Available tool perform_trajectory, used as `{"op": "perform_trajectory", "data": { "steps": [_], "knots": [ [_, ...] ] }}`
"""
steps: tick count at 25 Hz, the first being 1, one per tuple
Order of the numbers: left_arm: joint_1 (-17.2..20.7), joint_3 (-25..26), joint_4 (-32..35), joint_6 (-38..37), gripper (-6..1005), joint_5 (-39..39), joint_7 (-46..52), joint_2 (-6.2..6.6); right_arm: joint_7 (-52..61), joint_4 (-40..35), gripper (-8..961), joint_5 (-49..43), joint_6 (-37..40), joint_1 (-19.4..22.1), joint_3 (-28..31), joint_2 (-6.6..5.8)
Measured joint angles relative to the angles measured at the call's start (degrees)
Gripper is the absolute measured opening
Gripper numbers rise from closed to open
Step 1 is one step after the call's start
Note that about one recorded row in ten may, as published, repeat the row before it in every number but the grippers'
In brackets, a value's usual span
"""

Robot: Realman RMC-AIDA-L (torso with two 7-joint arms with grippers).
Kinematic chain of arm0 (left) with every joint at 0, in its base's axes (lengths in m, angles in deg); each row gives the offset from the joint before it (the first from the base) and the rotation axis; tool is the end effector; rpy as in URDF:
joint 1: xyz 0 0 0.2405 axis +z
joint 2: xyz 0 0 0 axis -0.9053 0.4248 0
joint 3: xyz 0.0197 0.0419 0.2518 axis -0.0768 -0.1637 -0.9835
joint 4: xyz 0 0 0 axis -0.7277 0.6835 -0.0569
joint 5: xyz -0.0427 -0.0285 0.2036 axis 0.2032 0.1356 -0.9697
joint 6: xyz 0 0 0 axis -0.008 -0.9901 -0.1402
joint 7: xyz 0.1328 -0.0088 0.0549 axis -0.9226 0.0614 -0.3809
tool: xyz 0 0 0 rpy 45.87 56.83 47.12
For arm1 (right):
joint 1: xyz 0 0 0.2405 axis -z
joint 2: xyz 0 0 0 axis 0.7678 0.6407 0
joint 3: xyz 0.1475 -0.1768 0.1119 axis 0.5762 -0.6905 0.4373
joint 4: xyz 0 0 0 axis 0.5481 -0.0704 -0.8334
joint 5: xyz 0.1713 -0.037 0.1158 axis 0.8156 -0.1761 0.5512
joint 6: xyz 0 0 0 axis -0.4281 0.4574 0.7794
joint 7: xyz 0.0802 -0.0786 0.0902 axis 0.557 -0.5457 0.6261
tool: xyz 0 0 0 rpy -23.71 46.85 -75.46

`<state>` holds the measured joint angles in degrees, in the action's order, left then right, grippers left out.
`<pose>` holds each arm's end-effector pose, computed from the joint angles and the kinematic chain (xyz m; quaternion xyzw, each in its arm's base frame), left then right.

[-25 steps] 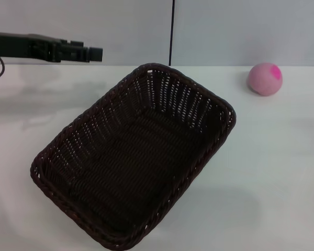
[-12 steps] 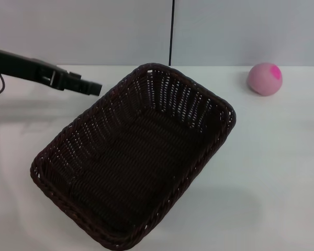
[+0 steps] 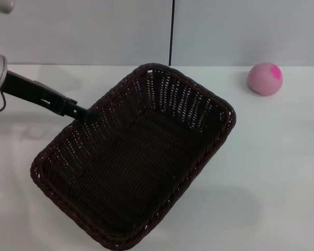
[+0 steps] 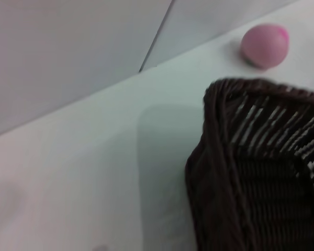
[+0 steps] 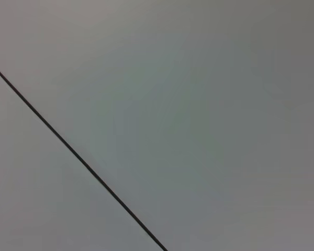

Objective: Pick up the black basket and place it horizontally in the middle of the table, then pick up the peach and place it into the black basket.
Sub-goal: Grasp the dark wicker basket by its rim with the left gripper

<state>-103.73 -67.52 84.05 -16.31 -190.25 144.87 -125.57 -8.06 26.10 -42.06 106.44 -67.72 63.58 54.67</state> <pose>-0.2296 0.3715 0.0562 -0.9081 -0.3993 0.0351 0.1213 0.3976 0.2680 0.0781 -0.4424 0.4203 0.5558 0.5645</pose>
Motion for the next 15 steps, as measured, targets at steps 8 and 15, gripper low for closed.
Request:
{"op": "perform_trajectory", "data": {
  "steps": [8,15],
  "knots": [
    [-0.25,-0.62,-0.11,0.05,747,-2.59,0.1,-0.9,0.0,0.07,566,0.0,-0.57,-0.2,-0.04,0.0],
    [-0.24,-2.29,-0.09,0.12,735,-2.96,0.69,-1.12,0.0,0.07,567,0.0,-1.56,-0.37,-0.04,0.06]
  ]
}}
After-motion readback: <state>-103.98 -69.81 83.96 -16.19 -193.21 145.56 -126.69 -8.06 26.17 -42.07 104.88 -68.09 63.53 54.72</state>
